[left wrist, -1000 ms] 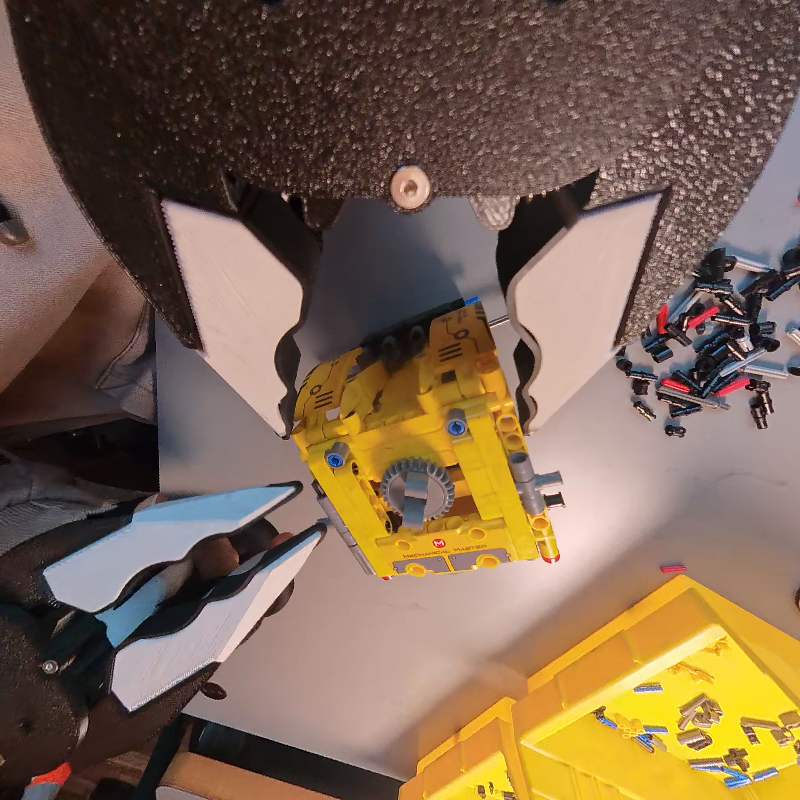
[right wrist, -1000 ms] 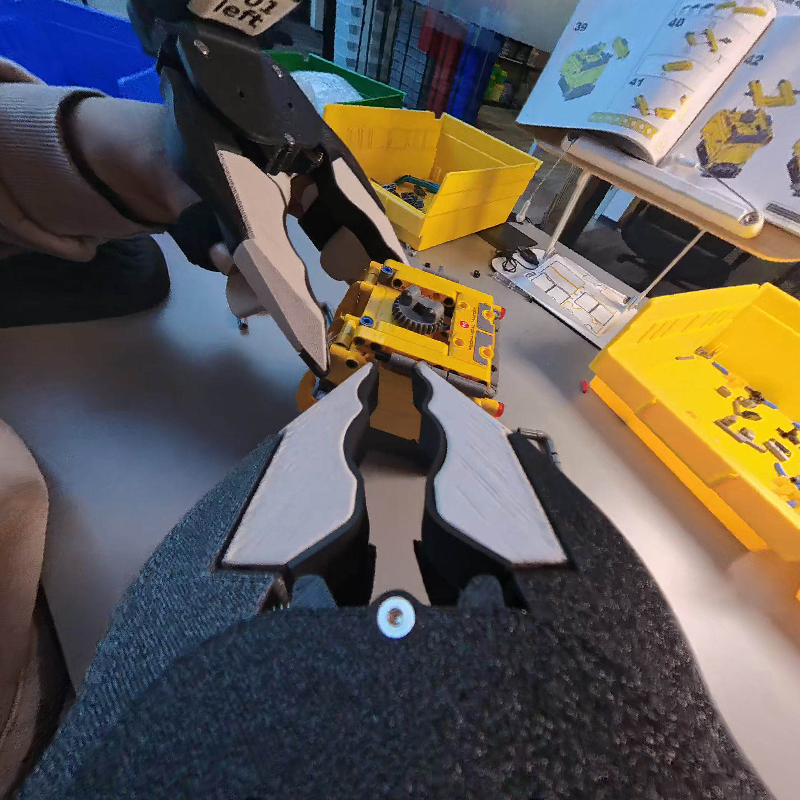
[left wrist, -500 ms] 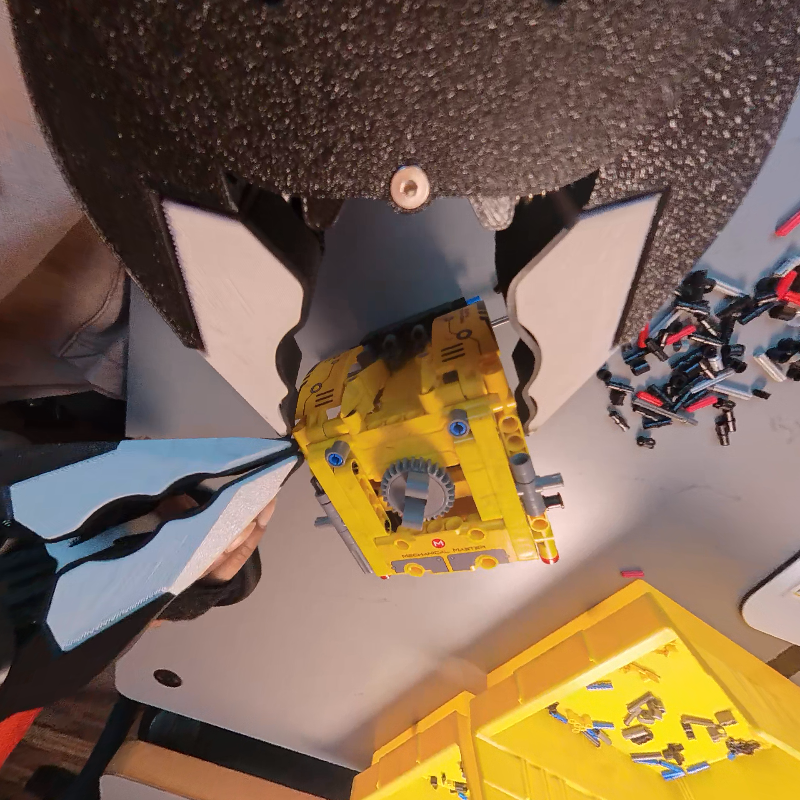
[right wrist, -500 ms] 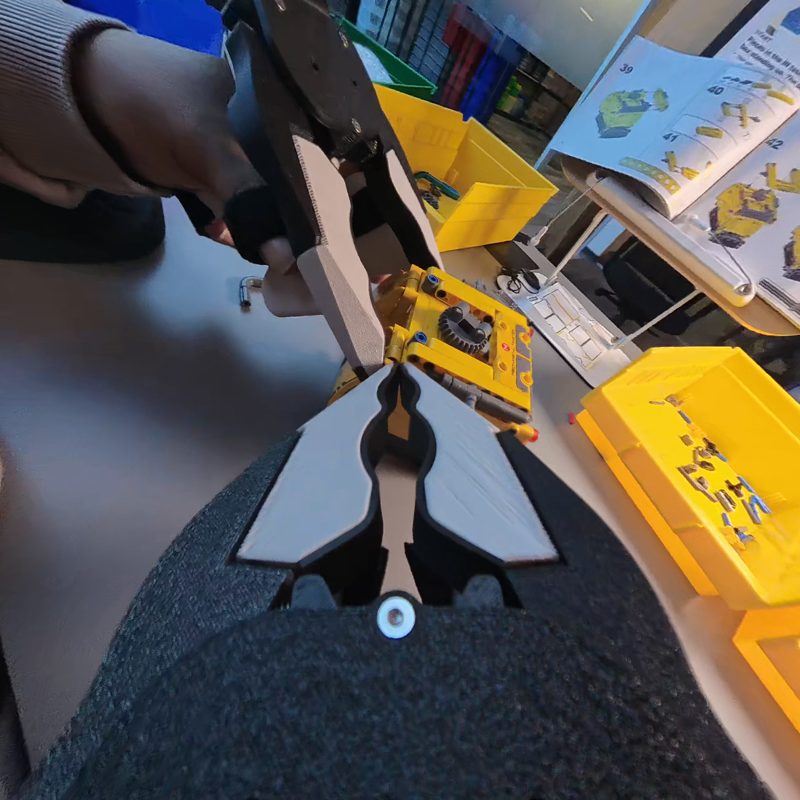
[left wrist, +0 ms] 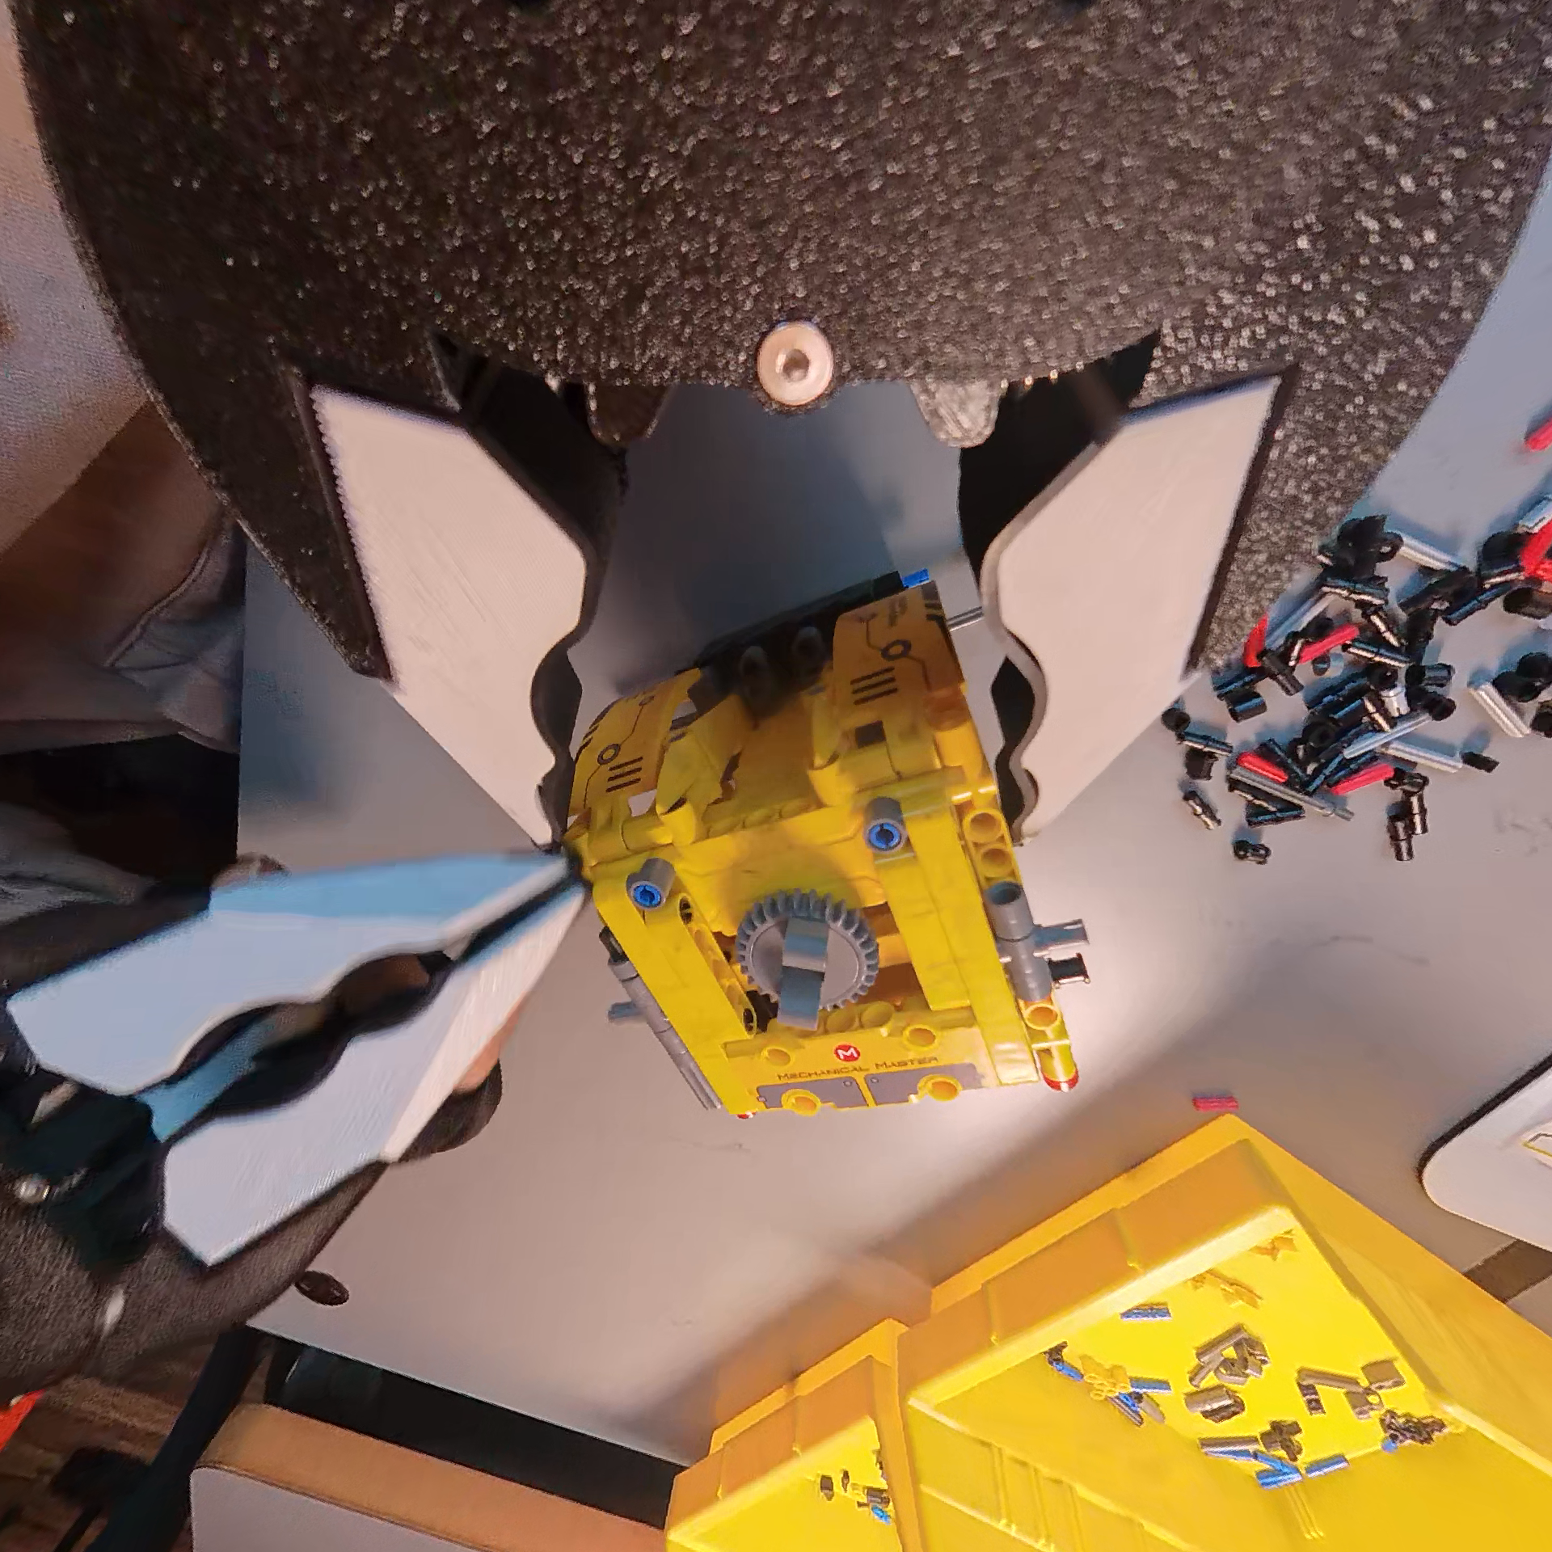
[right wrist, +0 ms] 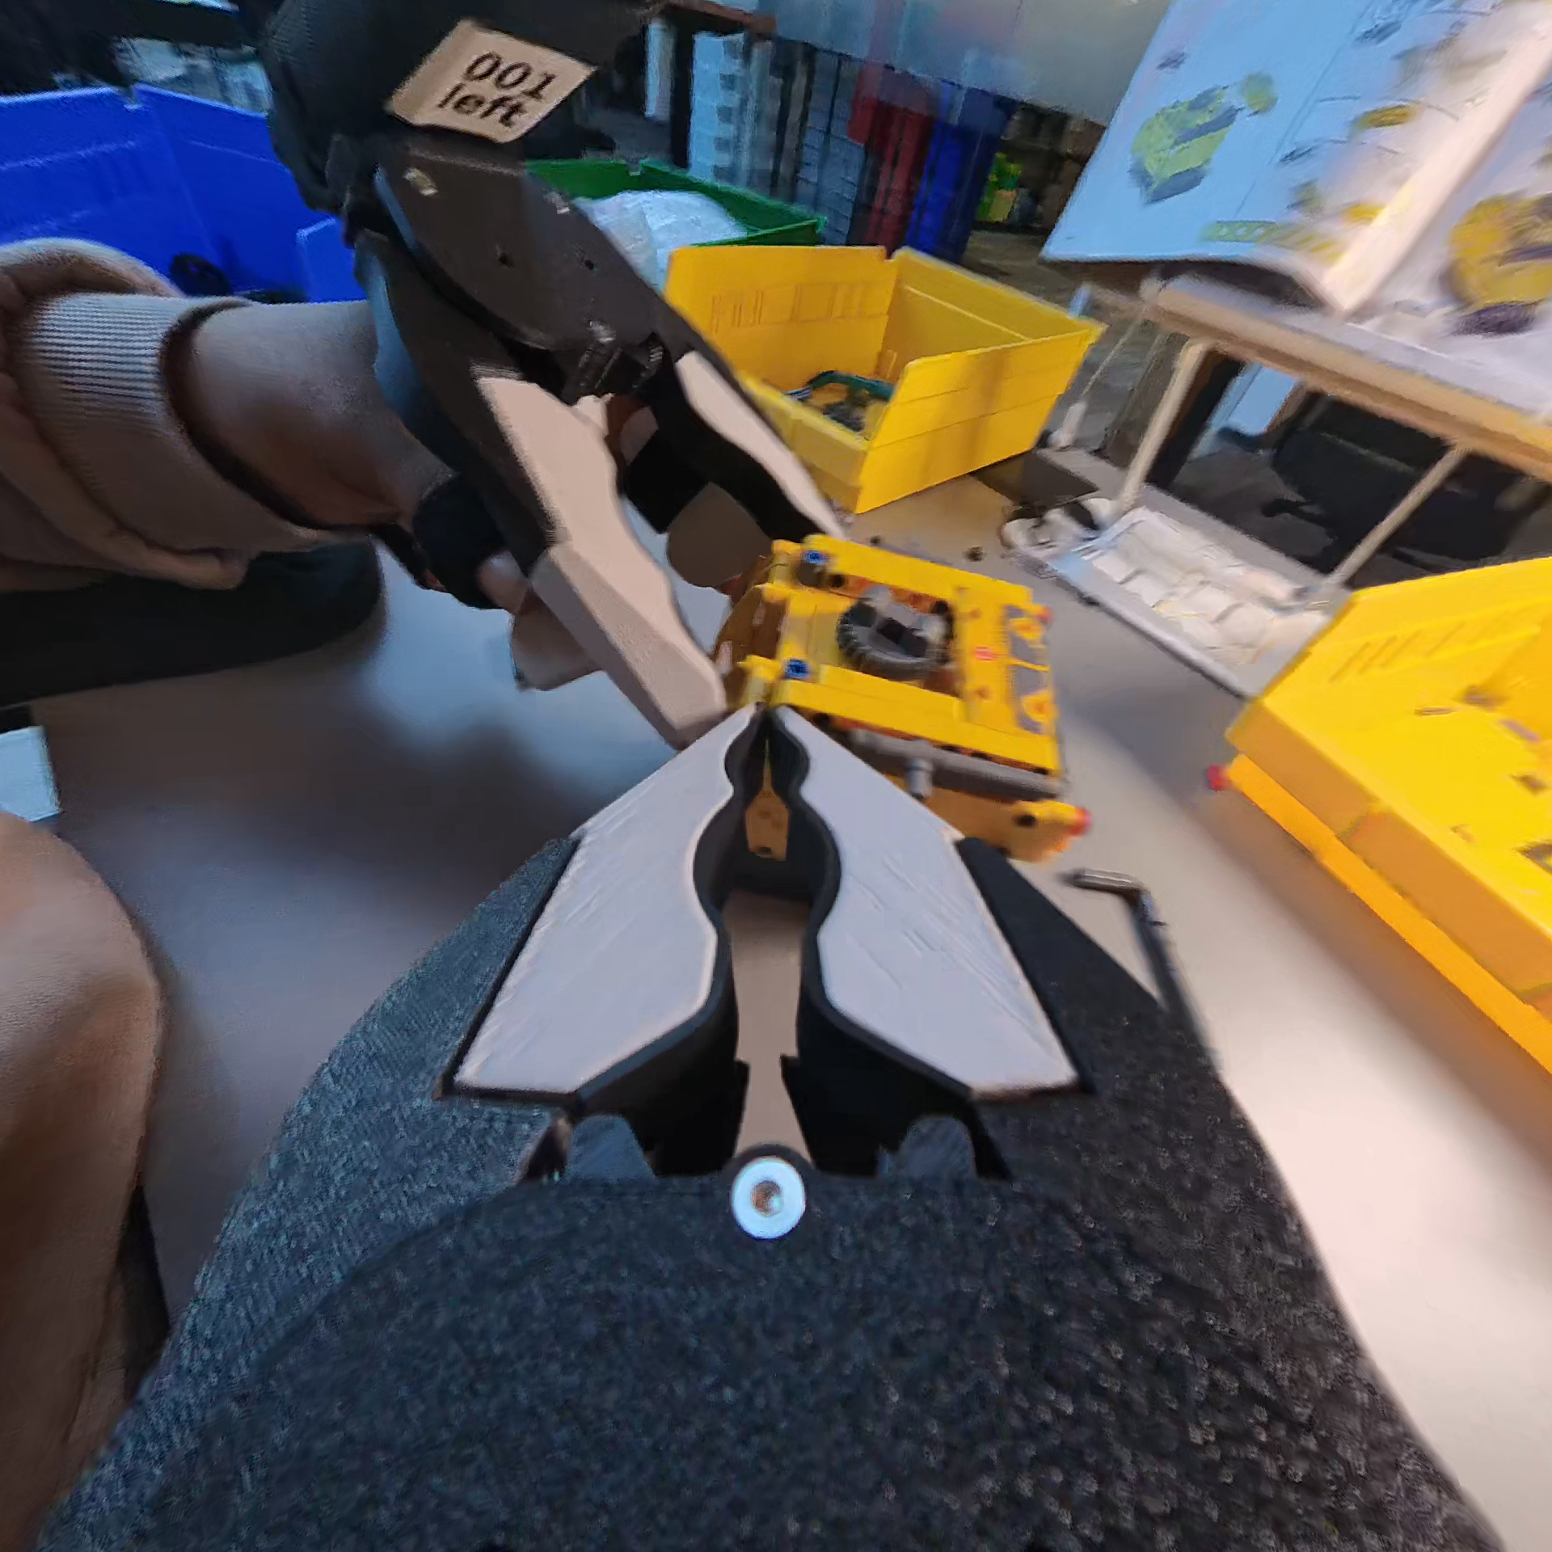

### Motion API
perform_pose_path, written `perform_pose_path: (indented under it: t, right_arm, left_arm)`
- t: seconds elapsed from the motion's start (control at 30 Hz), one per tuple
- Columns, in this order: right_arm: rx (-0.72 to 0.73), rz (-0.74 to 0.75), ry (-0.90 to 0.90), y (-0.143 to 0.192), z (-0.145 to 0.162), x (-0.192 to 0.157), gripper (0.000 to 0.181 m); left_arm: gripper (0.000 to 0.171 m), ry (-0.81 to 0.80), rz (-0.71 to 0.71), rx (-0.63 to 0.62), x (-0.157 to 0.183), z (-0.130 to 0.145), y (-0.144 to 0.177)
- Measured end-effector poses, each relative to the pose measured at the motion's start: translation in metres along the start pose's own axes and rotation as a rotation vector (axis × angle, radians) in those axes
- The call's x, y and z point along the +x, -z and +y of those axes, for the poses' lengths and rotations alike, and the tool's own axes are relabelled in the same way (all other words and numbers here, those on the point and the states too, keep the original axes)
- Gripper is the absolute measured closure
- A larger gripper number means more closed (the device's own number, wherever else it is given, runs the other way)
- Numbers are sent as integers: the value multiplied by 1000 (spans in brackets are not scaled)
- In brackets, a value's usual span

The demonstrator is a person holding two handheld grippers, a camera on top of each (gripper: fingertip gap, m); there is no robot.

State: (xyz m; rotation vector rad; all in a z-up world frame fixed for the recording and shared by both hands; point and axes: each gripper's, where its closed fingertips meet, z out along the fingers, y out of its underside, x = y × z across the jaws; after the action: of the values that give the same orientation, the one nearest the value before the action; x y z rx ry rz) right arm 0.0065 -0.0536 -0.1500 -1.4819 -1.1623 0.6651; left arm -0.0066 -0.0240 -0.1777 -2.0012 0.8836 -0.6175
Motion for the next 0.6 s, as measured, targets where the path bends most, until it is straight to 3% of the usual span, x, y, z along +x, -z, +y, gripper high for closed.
perform_pose_path:
  t: [0.1,0.2,0.23,0.33,0.6]
  right_arm:
    - [-11,80,57,-3,3,6,181]
    - [18,18,-72,2,1,9,176]
    - [33,42,-77,4,0,13,166]
    - [87,77,-57,10,-8,17,167]
    - [24,107,-14,2,3,20,162]
  left_arm:
    - [71,-3,-21,-14,-4,0,0]
    - [70,6,-22,-1,-4,0,-1]
    - [70,10,-19,1,-4,0,-1]
    - [70,19,-13,1,-5,-1,-1]
    - [70,13,-23,6,-4,-1,-1]
